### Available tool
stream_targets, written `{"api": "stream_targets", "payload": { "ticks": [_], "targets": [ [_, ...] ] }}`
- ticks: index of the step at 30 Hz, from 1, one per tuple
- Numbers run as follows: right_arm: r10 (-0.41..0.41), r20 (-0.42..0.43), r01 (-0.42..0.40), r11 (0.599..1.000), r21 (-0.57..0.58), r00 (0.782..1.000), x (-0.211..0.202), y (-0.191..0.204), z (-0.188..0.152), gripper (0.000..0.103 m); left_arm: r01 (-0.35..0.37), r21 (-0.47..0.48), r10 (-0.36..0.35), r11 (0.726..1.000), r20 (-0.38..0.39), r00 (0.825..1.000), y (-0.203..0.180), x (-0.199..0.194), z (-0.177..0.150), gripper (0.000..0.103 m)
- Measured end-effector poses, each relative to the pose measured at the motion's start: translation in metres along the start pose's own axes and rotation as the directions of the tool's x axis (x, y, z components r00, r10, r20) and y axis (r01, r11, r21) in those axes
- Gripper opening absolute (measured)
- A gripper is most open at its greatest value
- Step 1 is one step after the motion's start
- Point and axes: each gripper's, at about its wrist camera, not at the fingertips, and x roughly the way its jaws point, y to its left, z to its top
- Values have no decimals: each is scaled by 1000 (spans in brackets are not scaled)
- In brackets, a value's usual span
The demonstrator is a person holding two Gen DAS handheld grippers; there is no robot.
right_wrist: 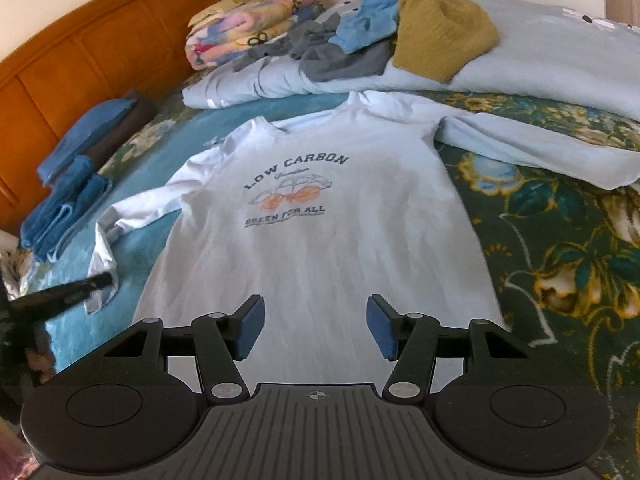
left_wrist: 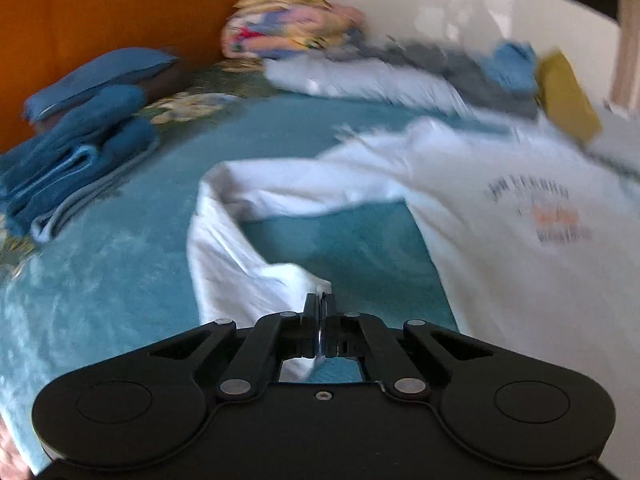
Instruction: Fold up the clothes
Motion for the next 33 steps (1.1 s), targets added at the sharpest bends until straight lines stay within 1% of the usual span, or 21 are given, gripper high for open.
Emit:
{"api": "stream_targets", "payload": {
  "ticks": [3,5,10,15,20,23,26,27,30,32,33],
  "targets": [
    [3,-11,-3,1000,-1,1000,6,3,-1,54,-25,-51,28,998,56,998,23,-16,10,0],
    [4,-15,-4,1000,2,1000,9,5,-1,54,-41,-104,50,994,87,995,43,-25,18,0],
    [8,-23,-8,1000,-5,1000,14,10,0,54,-133,-180,158,975,131,979,90,-39,30,0],
    [7,-34,-8,1000,-16,999,19,16,0,54,-228,-236,260,945,114,959,136,-36,33,0],
    [-2,-46,0,1000,-31,999,25,24,3,54,-299,-251,322,920,53,945,175,-20,31,0],
    [-8,-53,6,999,-43,999,30,30,6,54,-314,-249,326,916,8,945,192,-6,26,0],
    [-10,-54,6,998,-63,998,38,38,14,54,-327,-237,330,915,-28,944,201,8,20,0],
    [-10,-53,6,997,-71,999,41,42,18,54,-323,-239,323,916,-41,946,204,12,19,1],
    [3,-49,-9,994,-108,999,53,57,32,54,-303,-260,292,917,-81,953,214,24,16,1],
    [24,-46,-31,988,-154,999,65,74,45,54,-263,-291,249,920,-85,965,221,23,13,2],
    [32,-46,-40,983,-179,998,73,83,52,54,-237,-310,221,921,-85,971,225,21,12,4]
  ]
}}
